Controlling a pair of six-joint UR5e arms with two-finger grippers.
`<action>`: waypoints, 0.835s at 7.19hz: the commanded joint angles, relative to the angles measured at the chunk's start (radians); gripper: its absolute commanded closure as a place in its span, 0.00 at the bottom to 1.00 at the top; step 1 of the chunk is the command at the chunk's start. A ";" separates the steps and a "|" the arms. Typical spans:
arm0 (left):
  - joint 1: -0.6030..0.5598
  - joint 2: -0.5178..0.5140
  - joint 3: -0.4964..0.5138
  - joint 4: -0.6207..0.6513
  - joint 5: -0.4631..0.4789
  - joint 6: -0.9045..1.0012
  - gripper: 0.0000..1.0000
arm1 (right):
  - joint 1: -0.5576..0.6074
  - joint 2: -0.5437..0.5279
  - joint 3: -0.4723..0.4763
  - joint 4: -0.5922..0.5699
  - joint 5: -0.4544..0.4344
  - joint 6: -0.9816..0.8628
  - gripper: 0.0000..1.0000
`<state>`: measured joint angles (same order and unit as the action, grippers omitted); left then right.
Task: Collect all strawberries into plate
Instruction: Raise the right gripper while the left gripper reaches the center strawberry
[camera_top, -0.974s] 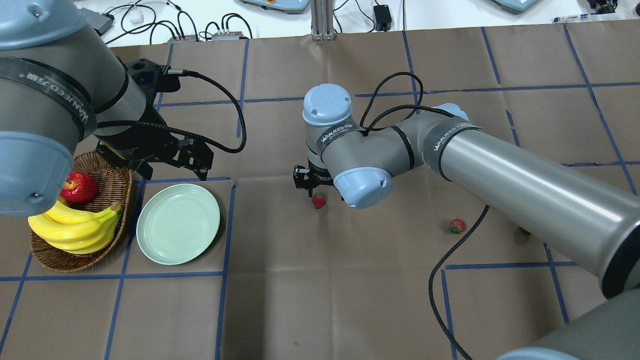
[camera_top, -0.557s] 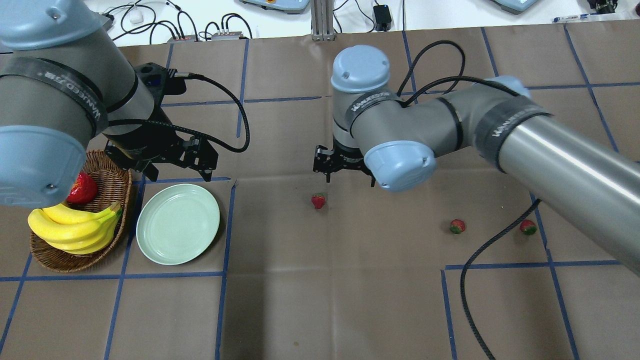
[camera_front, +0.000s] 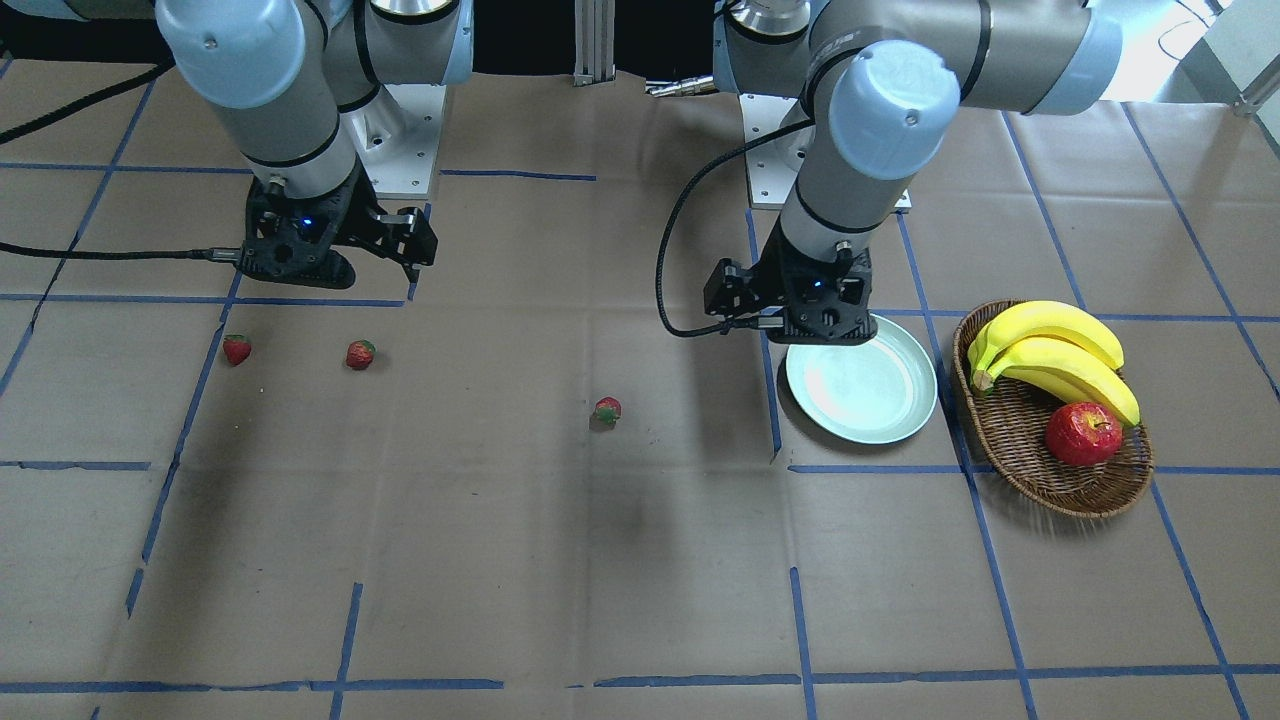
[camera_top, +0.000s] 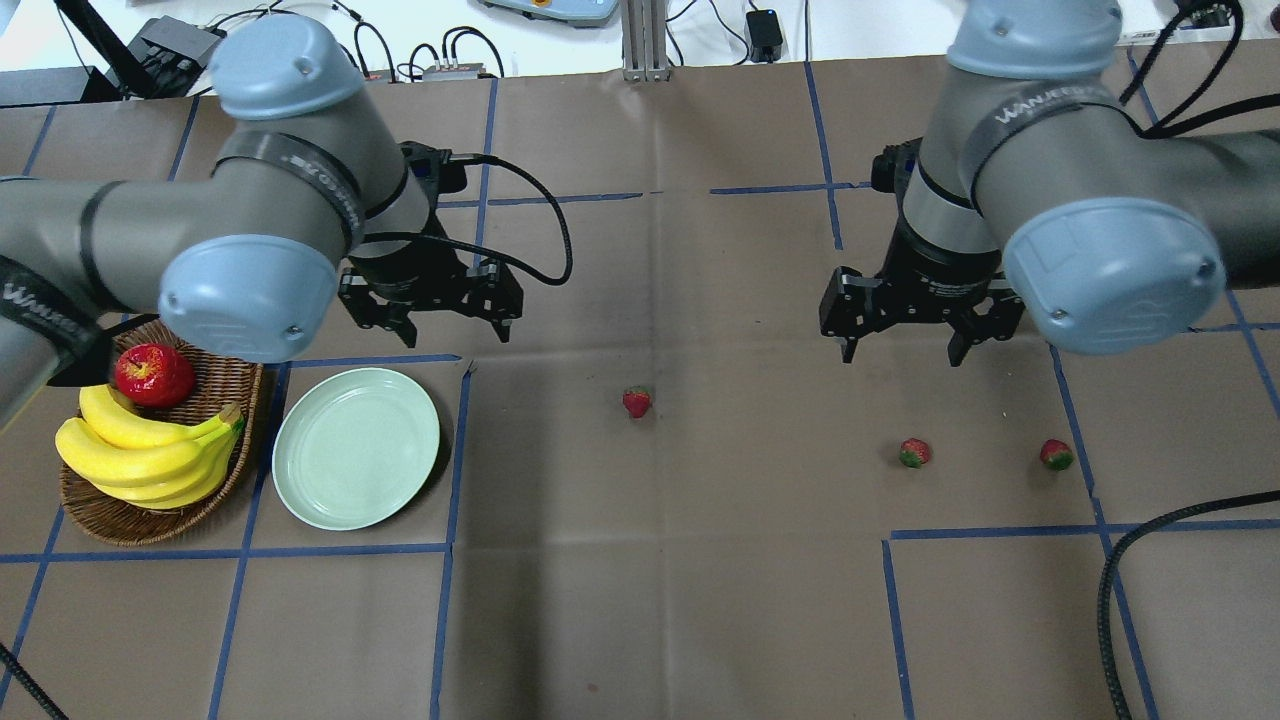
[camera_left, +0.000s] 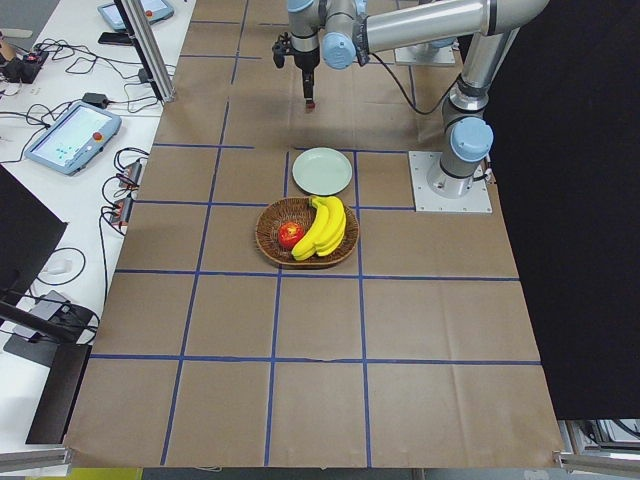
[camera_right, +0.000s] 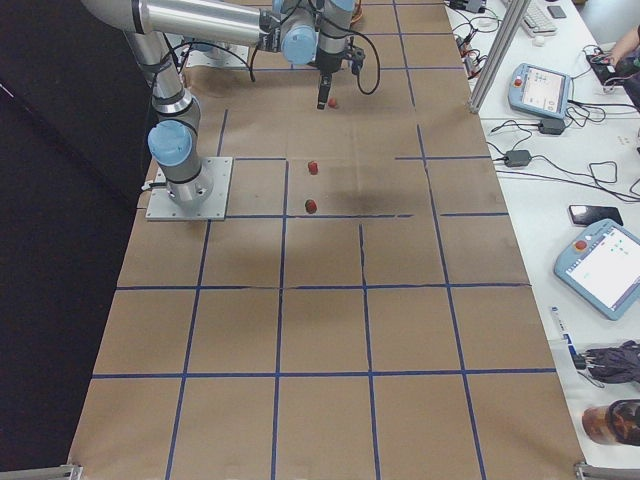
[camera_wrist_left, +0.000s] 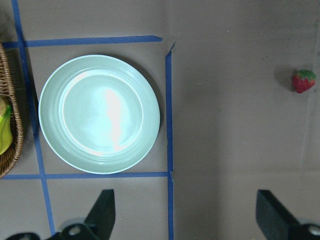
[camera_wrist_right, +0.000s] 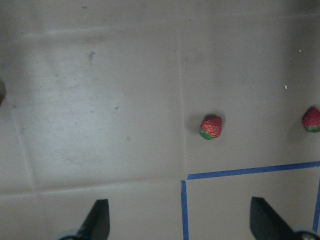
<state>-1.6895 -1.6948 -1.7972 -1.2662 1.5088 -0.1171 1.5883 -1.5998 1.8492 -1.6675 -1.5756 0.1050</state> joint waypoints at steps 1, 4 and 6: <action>-0.090 -0.157 0.013 0.170 -0.018 -0.052 0.00 | -0.076 -0.025 0.134 -0.108 -0.003 -0.109 0.00; -0.163 -0.291 0.006 0.284 -0.071 -0.075 0.00 | -0.097 -0.013 0.385 -0.476 -0.001 -0.157 0.00; -0.177 -0.313 -0.007 0.289 -0.126 -0.151 0.00 | -0.163 0.039 0.401 -0.547 0.005 -0.163 0.00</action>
<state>-1.8596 -1.9925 -1.7975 -0.9829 1.4221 -0.2296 1.4557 -1.5905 2.2320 -2.1628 -1.5730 -0.0532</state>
